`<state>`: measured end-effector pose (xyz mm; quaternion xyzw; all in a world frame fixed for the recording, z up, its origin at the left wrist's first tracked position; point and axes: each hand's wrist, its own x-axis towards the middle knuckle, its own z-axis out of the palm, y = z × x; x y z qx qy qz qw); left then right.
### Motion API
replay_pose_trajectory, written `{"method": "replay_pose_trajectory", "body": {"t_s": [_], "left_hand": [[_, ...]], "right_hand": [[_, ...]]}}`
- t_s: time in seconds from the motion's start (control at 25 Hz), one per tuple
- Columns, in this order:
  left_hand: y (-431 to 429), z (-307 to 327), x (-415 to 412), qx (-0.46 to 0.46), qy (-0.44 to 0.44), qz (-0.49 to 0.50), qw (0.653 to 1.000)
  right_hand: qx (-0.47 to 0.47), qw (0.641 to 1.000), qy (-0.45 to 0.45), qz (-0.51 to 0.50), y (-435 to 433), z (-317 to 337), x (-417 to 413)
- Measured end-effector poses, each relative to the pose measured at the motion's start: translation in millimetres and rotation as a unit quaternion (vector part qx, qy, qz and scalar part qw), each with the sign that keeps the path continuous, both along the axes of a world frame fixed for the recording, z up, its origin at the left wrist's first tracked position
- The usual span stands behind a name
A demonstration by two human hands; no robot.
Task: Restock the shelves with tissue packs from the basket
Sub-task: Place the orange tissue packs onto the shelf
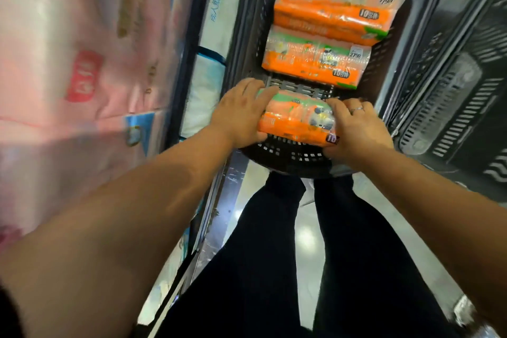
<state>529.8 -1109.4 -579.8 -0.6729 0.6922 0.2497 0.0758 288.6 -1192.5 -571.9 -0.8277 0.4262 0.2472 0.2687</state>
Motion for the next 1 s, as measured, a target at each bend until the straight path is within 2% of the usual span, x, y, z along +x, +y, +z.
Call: {"method": "replay_pose_trajectory", "body": {"t_s": [0.08, 0.2, 0.36, 0.44, 0.56, 0.76, 0.88, 1.0], "left_hand": [[5, 45, 5, -0.017, 0.037, 0.025, 0.999], [12, 111, 11, 0.011, 0.119, 0.099, 0.988], [24, 179, 11, -0.010, 0.238, 0.188, 0.953], [31, 214, 3, -0.041, 0.281, 0.244, 0.927], [43, 255, -11, -0.100, 0.315, 0.317, 0.889], [71, 318, -43, -0.153, 0.336, 0.428, 0.825], [91, 349, -59, -0.166, 0.363, 0.512, 0.761], [115, 372, -69, -0.191, 0.394, 0.578, 0.688]], "right_hand": [[0.023, 0.999, -0.022, -0.008, -7, 44, -4], [0.051, 0.997, -0.050, 0.007, -24, 111, -10], [0.106, 0.990, -0.092, 0.024, -47, 190, -9], [0.145, 0.980, -0.135, 0.032, -57, 227, -10], [0.199, 0.968, -0.150, 0.028, -69, 268, -13], [0.156, 0.956, -0.229, 0.096, -72, 306, -16], [0.132, 0.945, -0.299, 0.000, -58, 321, -26], [0.194, 0.906, -0.369, -0.080, -30, 322, -39]]}}
